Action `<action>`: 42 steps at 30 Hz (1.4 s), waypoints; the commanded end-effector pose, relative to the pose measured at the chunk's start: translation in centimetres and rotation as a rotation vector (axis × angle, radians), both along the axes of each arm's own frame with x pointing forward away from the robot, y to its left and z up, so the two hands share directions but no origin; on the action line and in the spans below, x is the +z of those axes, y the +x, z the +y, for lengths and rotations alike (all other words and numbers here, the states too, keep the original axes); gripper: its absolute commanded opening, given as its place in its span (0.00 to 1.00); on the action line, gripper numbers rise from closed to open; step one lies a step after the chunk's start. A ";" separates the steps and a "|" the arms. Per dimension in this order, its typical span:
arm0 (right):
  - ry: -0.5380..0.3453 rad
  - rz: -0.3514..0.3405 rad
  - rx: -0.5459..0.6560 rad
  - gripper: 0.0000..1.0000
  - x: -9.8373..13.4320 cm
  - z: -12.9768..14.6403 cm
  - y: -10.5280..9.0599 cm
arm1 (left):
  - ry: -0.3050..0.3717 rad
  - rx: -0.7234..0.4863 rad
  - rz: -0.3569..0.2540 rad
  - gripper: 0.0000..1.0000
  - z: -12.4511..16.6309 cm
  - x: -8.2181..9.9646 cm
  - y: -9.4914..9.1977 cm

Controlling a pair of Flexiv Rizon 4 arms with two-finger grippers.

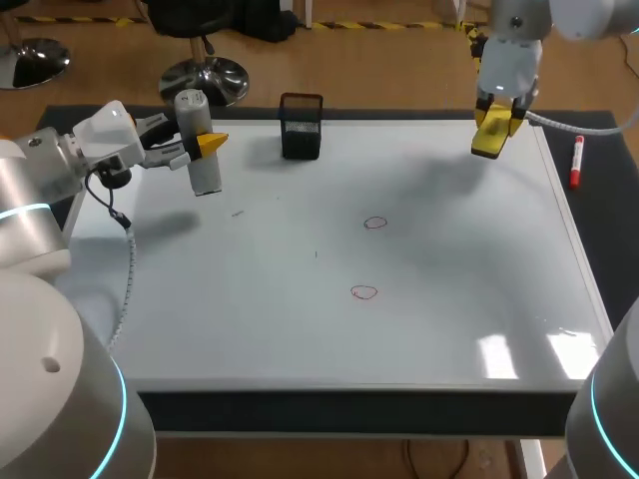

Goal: Pick up the inspection probe, press it on each red-marked spot on the whiteboard one by one, put down the probe, pick up the eraser, and wipe off all the red marks.

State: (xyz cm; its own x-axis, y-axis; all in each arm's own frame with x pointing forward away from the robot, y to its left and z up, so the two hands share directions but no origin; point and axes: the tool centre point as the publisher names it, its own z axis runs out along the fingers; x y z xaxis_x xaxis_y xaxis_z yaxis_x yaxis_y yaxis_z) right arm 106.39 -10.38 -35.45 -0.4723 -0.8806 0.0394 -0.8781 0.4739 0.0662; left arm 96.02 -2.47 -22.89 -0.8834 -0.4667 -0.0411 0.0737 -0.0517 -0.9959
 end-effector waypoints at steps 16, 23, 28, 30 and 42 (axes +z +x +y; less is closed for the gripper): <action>-0.003 0.002 0.002 0.00 0.1 0.0 0.1 | -0.069 -0.104 -0.038 0.00 -6.9 -0.5 -3.5; -0.003 0.002 0.002 0.00 0.1 0.0 0.1 | -0.071 -0.165 -0.048 0.00 -10.7 0.0 -4.0; -0.003 0.002 0.002 0.00 0.1 0.0 0.1 | -0.082 -0.224 -0.057 0.00 -13.3 -0.2 -4.1; -0.003 0.002 0.002 0.00 0.1 0.0 0.1 | -0.086 -0.239 -0.060 0.00 -14.4 -0.2 -4.3; -0.003 0.002 0.002 0.00 0.1 0.0 0.1 | -0.119 -0.362 -0.064 0.00 -20.5 -0.2 -4.5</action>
